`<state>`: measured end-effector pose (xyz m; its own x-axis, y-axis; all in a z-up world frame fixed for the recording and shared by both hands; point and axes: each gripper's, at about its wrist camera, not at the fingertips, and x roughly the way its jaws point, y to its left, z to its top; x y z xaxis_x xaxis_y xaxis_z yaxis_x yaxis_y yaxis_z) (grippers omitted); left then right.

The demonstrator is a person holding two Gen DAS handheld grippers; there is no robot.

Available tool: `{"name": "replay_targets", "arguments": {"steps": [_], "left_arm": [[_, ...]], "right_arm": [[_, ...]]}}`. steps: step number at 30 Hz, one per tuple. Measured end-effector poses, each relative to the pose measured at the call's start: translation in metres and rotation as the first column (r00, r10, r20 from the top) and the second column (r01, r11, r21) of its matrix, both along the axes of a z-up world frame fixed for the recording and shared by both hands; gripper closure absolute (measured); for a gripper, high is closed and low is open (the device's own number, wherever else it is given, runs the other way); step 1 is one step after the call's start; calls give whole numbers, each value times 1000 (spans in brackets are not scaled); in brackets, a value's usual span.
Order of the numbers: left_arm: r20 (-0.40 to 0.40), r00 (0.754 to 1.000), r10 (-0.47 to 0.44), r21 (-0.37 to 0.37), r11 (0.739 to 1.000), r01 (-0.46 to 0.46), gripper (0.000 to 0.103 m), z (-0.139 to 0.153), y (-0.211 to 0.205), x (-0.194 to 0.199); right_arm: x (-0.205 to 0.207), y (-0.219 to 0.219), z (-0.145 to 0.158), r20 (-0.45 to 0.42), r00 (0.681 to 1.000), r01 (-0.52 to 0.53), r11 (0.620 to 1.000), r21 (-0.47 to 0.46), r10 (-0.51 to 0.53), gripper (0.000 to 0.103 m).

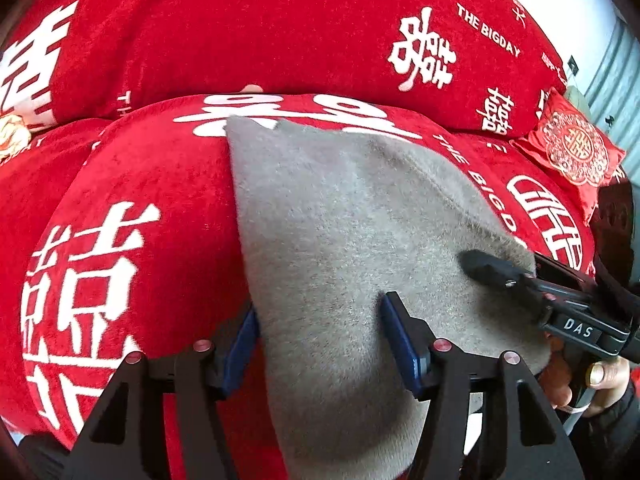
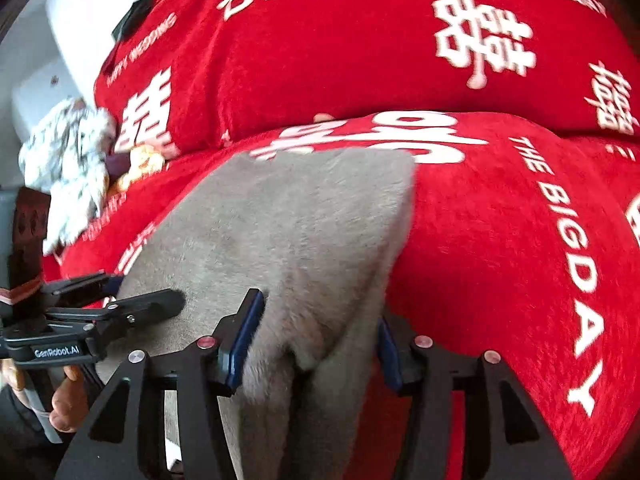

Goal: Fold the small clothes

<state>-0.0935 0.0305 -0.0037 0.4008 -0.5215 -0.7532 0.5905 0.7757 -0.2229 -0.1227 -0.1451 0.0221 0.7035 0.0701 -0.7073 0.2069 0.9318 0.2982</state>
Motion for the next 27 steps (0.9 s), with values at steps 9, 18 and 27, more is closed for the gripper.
{"name": "replay_targets", "arguments": {"steps": [9, 18, 27], "left_arm": [[72, 994, 83, 108, 990, -91, 41, 29, -17, 2], [-14, 992, 123, 182, 976, -119, 4, -5, -26, 25], [37, 992, 122, 170, 977, -127, 3, -8, -4, -7]], "right_arm": [[-11, 57, 57, 103, 975, -165, 955, -246, 195, 35], [5, 65, 12, -46, 979, -202, 950, -237, 196, 33], [-21, 77, -5, -114, 959, -278, 938, -206, 259, 27]]}}
